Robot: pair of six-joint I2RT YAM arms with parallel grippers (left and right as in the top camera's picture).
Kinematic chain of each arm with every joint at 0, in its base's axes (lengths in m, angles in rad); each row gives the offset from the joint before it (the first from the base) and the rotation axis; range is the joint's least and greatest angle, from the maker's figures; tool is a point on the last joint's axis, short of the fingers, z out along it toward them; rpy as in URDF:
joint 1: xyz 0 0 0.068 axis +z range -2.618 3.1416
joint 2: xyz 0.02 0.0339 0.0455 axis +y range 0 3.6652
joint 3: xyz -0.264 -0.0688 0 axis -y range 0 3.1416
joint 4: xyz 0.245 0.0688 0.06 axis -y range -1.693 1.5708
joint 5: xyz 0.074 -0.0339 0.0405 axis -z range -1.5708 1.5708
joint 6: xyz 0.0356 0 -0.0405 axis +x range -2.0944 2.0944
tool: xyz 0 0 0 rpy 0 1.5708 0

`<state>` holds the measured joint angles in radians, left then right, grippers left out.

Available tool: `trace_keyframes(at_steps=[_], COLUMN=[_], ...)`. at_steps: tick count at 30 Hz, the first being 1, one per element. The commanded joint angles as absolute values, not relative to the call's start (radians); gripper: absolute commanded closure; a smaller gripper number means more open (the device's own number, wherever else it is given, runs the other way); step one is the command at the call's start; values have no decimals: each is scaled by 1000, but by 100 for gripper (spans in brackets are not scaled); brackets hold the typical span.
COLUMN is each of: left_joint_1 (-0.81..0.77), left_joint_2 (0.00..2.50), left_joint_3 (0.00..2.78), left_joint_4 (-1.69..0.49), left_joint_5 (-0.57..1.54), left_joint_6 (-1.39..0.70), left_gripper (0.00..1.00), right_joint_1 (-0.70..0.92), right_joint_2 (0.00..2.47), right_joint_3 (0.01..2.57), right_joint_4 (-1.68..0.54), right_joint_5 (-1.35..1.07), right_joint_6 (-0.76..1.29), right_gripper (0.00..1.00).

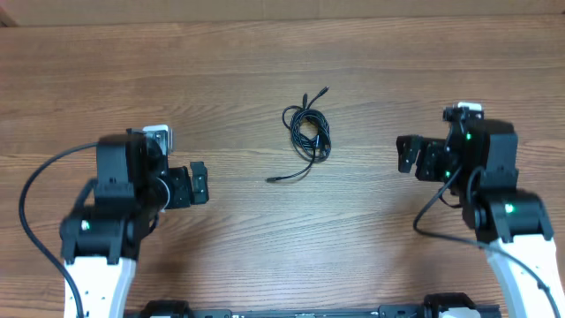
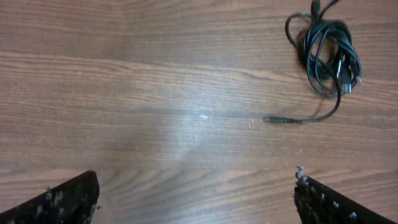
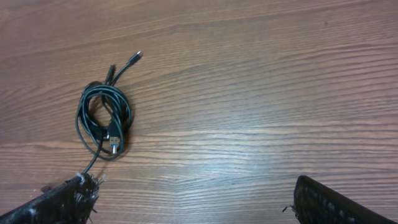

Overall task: Untangle cables
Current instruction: 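Move both grippers forward toward the black cable coil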

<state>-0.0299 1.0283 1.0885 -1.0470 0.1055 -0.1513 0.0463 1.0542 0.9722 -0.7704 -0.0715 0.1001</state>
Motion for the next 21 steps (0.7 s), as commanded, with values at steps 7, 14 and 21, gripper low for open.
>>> trace_keyframes(at_steps=[7, 14, 21], left_joint_1=[-20, -22, -58], left_joint_2=[1156, 1210, 1291], left_joint_3=[1147, 1158, 1296], left_joint_4=[-1065, -942, -943], left_joint_5=[173, 256, 251], left_joint_6=[-173, -173, -156], left_gripper=[0, 0, 0], right_joint_1=[50, 59, 147], right_joint_2=[1076, 1103, 1260], right_joint_3=[1033, 1047, 1186], right_joint_4=[-689, -638, -709], right_joint_5=[-175, -189, -189], right_joint_6=[108, 101, 43], right_gripper=[0, 0, 0])
